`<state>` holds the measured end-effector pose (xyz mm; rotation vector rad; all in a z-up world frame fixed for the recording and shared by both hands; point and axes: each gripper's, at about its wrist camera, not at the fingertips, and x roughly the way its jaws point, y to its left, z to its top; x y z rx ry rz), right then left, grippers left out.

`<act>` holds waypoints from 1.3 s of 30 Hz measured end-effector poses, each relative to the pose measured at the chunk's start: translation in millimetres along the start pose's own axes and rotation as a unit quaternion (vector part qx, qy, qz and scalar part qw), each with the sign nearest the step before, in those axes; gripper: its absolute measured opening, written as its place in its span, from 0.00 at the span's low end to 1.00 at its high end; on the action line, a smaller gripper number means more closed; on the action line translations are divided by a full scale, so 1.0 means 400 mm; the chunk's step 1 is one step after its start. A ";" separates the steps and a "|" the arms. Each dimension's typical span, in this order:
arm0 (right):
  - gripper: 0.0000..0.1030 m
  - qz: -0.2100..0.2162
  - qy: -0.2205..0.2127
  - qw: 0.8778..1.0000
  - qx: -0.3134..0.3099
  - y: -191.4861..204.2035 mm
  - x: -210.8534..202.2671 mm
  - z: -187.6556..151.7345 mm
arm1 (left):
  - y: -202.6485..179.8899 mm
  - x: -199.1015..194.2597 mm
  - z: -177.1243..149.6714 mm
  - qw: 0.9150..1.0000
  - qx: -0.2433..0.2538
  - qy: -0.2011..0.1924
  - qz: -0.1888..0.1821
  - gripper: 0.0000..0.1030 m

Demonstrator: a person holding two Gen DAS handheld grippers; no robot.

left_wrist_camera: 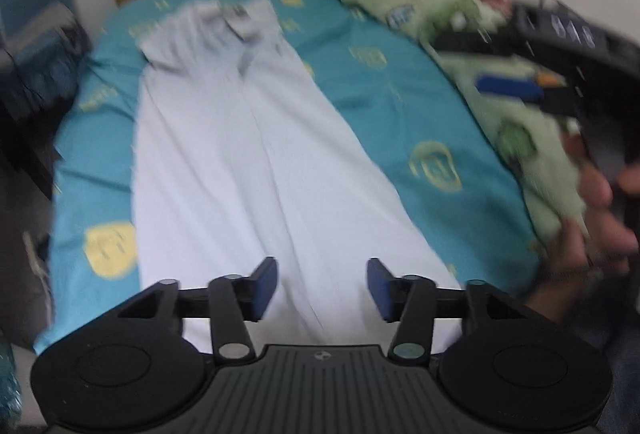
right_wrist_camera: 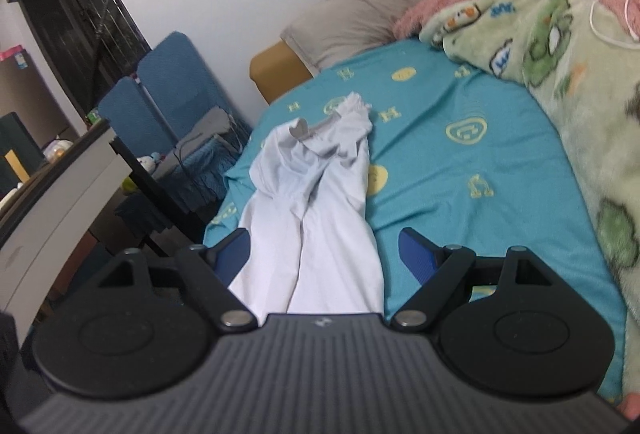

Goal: Fold clothes
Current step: 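Release the hem with the left gripper and move the right gripper to the collar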

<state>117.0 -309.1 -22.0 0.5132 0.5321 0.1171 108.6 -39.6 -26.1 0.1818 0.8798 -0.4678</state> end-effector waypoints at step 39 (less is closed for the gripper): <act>0.73 -0.008 0.033 0.997 -0.076 0.200 0.895 0.205 | 0.395 0.202 -0.009 0.962 -0.241 -0.122 0.033 0.85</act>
